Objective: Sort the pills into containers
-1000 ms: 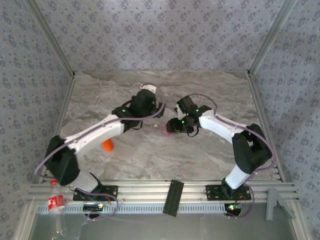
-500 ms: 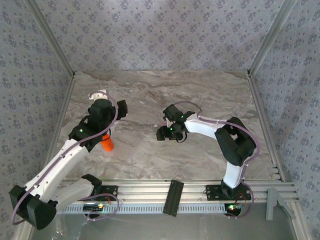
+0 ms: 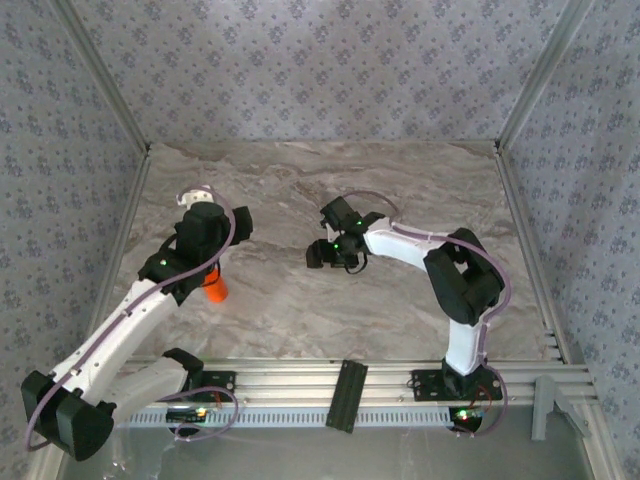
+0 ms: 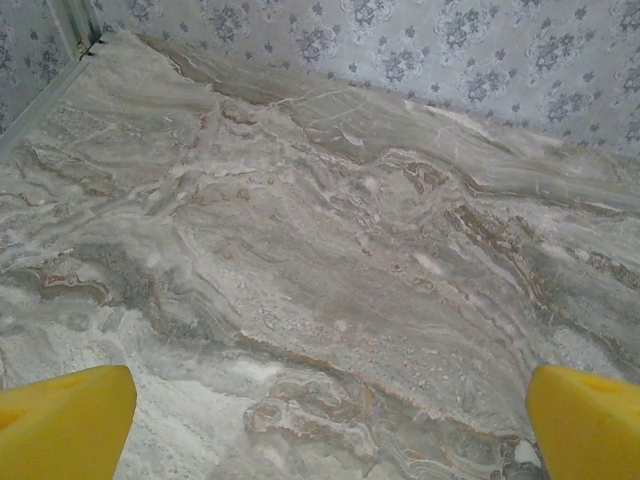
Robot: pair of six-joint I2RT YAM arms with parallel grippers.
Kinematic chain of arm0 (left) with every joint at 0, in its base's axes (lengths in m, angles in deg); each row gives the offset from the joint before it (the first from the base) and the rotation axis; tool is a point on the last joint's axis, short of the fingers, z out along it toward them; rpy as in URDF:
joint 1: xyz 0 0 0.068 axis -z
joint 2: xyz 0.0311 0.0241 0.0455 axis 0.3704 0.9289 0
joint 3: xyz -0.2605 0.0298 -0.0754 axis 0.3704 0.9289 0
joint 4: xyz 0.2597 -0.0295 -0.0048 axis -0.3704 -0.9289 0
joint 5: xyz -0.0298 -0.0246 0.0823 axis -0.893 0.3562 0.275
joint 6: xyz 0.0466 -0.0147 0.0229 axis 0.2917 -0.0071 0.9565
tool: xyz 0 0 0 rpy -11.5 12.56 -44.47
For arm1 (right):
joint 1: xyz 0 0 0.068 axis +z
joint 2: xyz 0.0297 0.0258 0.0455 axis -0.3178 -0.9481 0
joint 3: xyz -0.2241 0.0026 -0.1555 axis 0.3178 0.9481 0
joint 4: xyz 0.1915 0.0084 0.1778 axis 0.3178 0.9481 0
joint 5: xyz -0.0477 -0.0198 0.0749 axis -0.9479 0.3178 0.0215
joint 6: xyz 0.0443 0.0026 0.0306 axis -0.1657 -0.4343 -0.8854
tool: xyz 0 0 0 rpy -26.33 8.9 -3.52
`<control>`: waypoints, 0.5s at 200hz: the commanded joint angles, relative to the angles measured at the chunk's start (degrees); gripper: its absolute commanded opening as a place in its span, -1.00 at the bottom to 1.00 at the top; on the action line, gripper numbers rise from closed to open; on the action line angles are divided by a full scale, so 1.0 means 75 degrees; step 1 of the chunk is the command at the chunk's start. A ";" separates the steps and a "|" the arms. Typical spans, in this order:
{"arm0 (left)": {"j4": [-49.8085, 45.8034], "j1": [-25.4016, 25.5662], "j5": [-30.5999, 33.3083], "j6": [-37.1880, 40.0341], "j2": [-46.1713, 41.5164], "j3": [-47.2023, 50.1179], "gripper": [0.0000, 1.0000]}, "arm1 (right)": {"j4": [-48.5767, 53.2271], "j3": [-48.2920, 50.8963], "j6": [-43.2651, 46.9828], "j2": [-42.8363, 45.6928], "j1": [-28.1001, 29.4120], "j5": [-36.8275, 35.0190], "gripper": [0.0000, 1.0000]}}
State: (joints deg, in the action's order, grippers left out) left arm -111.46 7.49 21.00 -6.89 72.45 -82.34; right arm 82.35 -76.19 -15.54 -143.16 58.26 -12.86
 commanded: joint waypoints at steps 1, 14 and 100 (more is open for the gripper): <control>-0.0046 -0.0083 0.0066 -0.0107 -0.0121 0.0028 0.99 | 0.0145 -0.0108 0.0093 -0.0049 -0.0022 0.0060 0.37; -0.0098 -0.0139 0.0065 -0.0146 -0.0145 0.0015 1.00 | 0.0126 -0.0041 0.0070 0.0120 0.0022 0.0123 0.36; -0.1272 -0.2006 -0.1135 -0.1094 -0.0377 -0.0106 1.00 | 0.1234 -0.1324 0.0719 0.0818 0.0852 -0.0429 0.37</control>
State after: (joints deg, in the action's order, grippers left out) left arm -116.68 -2.28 17.66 -11.48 70.61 -82.30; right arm 86.29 -80.24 -13.99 -137.37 62.13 -13.58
